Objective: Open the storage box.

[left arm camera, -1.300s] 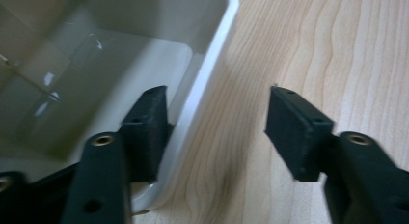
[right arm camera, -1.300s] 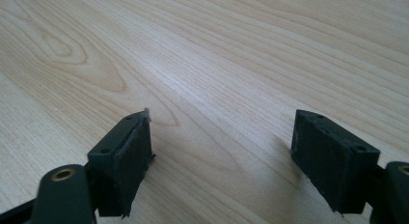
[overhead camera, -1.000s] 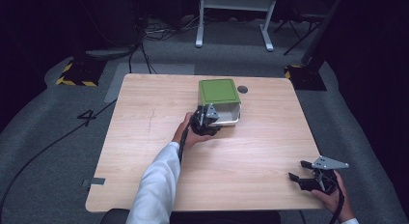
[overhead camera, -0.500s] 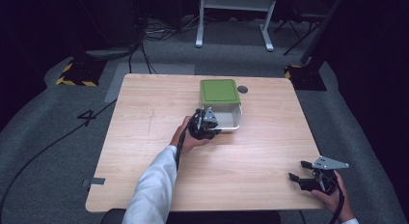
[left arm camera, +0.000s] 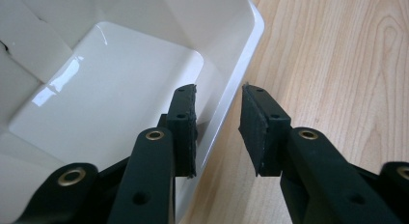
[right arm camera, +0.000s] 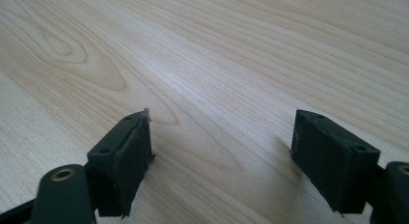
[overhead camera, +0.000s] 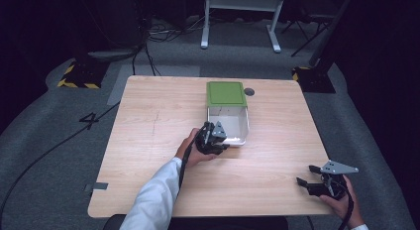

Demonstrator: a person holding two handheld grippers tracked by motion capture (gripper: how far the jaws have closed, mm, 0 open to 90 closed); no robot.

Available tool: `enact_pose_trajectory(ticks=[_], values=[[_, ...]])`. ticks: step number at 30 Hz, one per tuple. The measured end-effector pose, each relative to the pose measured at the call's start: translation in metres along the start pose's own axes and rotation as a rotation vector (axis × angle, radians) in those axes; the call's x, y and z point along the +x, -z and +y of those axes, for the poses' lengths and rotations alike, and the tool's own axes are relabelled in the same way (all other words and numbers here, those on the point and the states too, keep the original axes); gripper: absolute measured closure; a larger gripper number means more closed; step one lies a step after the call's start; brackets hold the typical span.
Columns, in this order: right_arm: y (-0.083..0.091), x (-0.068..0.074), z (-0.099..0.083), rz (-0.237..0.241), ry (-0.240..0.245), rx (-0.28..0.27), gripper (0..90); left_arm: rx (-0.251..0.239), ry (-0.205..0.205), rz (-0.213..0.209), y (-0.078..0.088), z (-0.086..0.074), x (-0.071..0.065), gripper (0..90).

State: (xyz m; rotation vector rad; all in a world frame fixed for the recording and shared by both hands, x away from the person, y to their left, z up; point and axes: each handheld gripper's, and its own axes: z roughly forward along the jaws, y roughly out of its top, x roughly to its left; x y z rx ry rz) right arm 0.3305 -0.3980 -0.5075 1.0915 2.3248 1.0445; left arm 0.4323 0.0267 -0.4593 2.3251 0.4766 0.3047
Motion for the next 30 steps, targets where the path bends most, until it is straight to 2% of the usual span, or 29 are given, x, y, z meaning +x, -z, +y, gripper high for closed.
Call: enact_pose_trajectory(ticks=[2,9,30], values=[[0.0,0.0,0.0,-0.003,0.003,-0.001,22.1,-0.009,0.007,0.0,-0.001,0.0,-0.002,66.3],[0.0,0.0,0.0,-0.003,0.003,-0.001,22.1,0.004,-0.02,-0.013,-0.001,0.001,-0.015,66.5],[0.0,0.0,0.0,-0.001,0.001,0.0,22.1,-0.012,-0.003,-0.048,0.007,0.0,-0.025,67.7]])
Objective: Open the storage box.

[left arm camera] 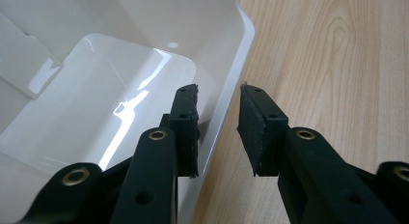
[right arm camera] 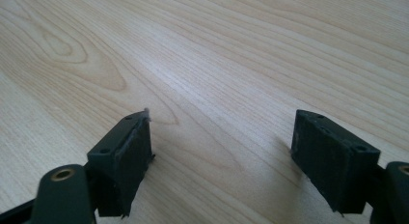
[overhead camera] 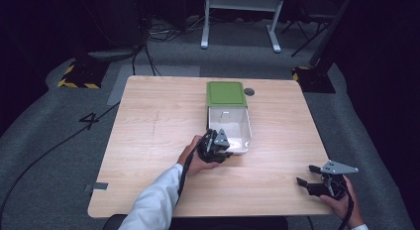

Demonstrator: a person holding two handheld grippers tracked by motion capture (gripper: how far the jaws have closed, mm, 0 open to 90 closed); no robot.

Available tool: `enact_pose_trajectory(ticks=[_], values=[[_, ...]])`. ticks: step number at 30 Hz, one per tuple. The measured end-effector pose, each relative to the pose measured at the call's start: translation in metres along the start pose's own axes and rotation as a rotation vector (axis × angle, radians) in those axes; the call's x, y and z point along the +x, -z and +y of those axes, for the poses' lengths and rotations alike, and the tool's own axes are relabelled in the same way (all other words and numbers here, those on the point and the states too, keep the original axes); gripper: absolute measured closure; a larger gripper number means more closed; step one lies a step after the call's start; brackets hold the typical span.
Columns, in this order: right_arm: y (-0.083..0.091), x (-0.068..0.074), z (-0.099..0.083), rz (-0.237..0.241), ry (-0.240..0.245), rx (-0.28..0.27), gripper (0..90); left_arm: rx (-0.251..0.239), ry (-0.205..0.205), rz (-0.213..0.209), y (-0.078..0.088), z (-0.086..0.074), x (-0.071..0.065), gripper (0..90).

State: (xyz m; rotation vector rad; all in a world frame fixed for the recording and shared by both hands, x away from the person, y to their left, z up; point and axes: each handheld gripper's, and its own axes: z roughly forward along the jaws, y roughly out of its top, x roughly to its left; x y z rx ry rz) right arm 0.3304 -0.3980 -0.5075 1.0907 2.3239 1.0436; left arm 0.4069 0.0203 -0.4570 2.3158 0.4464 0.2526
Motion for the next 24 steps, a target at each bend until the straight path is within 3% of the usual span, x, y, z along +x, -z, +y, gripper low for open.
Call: enact_pose_trajectory(ticks=[12,21,24], values=[[0.0,0.0,0.0,0.0,0.0,0.0,22.0,-0.034,-0.028,-0.02,0.011,0.009,-0.011,58.3],[0.0,0.0,0.0,0.001,-0.002,0.001,22.0,-0.084,-0.037,0.023,0.034,0.018,-0.014,47.0],[0.0,0.0,0.0,0.001,-0.002,0.001,22.0,-0.075,-0.042,0.035,0.039,0.019,-0.013,45.8]])
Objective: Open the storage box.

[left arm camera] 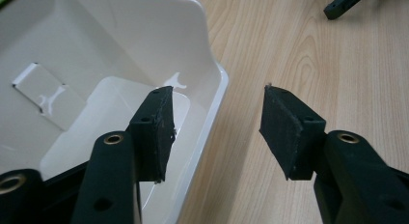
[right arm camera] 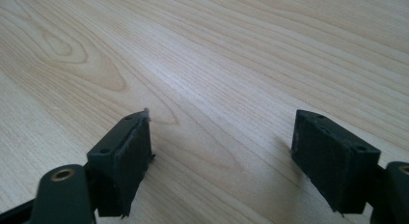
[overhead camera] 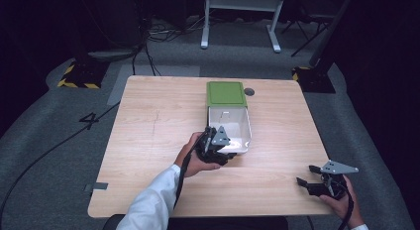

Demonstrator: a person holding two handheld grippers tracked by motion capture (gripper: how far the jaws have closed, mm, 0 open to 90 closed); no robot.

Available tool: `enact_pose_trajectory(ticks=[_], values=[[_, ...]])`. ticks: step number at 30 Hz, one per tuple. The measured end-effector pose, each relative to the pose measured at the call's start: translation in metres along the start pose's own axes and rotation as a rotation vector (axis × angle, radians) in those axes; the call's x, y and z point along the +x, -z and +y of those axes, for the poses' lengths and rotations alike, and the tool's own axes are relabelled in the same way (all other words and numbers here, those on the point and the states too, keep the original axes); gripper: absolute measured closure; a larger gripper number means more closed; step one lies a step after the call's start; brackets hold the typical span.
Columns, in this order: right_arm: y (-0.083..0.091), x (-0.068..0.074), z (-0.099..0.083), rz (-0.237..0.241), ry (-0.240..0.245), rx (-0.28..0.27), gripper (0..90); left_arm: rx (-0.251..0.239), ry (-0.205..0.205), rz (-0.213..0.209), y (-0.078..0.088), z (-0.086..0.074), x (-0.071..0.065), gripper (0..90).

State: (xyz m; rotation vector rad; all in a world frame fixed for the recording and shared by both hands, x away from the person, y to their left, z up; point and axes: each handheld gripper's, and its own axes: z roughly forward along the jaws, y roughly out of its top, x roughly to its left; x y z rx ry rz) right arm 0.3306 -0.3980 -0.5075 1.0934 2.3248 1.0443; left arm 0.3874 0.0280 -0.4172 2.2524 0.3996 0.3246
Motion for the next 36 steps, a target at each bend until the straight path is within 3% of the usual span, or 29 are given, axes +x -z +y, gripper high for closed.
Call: enact_pose_trajectory(ticks=[7,8,16,20,27,36], values=[[0.0,0.0,0.0,0.001,0.0,0.0,21.9,0.01,-0.002,0.04,0.014,-0.001,0.002,41.1],[0.0,0.0,0.0,0.0,0.0,0.0,21.9,0.017,-0.003,0.061,0.017,-0.002,0.003,37.2],[0.0,0.0,0.0,0.0,0.0,0.0,21.9,0.025,-0.007,0.109,0.029,-0.008,0.005,28.6],[0.0,0.0,0.0,-0.001,0.001,0.0,21.9,0.023,0.006,0.118,0.036,-0.012,0.008,26.0],[0.0,0.0,0.0,-0.002,0.002,-0.001,21.9,0.045,-0.019,0.131,0.049,-0.021,0.01,19.6],[0.0,0.0,0.0,-0.002,0.002,0.0,21.9,0.061,-0.02,0.181,0.063,-0.037,0.013,19.5]])
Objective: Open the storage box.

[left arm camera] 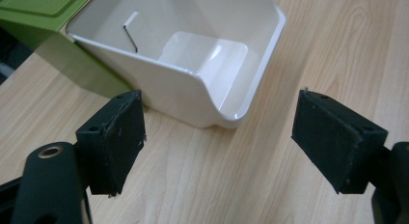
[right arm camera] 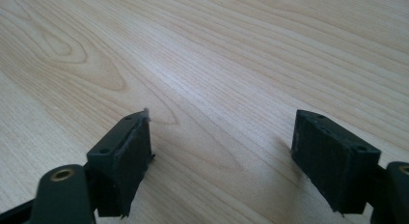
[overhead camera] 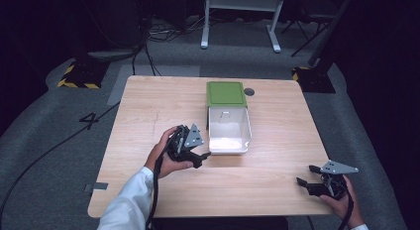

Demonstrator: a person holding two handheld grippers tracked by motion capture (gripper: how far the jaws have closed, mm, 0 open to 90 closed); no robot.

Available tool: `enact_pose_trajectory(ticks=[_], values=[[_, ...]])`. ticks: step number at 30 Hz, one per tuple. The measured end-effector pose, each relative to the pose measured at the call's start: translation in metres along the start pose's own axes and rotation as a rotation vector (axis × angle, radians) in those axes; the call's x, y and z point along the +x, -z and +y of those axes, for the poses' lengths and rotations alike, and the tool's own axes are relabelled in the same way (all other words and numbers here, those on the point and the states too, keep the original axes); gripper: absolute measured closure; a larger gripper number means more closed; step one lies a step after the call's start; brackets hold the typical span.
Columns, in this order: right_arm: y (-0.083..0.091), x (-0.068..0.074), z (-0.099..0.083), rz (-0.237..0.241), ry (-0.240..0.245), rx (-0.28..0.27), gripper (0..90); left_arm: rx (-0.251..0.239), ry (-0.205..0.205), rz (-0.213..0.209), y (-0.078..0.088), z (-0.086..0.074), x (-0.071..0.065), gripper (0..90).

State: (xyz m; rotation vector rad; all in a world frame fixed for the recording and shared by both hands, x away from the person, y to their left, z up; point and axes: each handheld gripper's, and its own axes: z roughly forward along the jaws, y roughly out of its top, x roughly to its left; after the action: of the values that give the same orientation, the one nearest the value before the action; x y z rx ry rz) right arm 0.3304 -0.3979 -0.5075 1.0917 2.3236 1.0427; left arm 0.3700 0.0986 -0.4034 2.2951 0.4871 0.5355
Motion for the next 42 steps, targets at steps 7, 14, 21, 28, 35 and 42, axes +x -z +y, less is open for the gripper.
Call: enact_pose_trajectory(ticks=[7,14,21,28,35,42], values=[[0.0,0.0,0.0,0.0,-0.001,0.0,21.8,0.025,0.008,0.041,0.008,-0.016,0.005,19.4],[0.0,0.0,0.0,0.0,-0.003,0.0,21.7,0.068,0.036,0.08,0.014,-0.037,0.008,19.4],[0.0,0.0,0.0,0.001,-0.003,0.001,21.7,0.115,0.052,0.11,0.017,-0.058,0.01,19.6],[0.0,0.0,0.0,0.0,-0.004,0.001,21.6,0.162,0.081,0.137,0.018,-0.081,0.012,19.7],[0.0,0.0,0.0,0.0,-0.005,0.001,21.6,0.192,0.121,0.154,0.021,-0.099,0.016,19.5],[0.0,0.0,0.0,-0.001,-0.004,0.001,21.6,0.259,0.128,0.153,0.018,-0.117,0.017,19.1]])
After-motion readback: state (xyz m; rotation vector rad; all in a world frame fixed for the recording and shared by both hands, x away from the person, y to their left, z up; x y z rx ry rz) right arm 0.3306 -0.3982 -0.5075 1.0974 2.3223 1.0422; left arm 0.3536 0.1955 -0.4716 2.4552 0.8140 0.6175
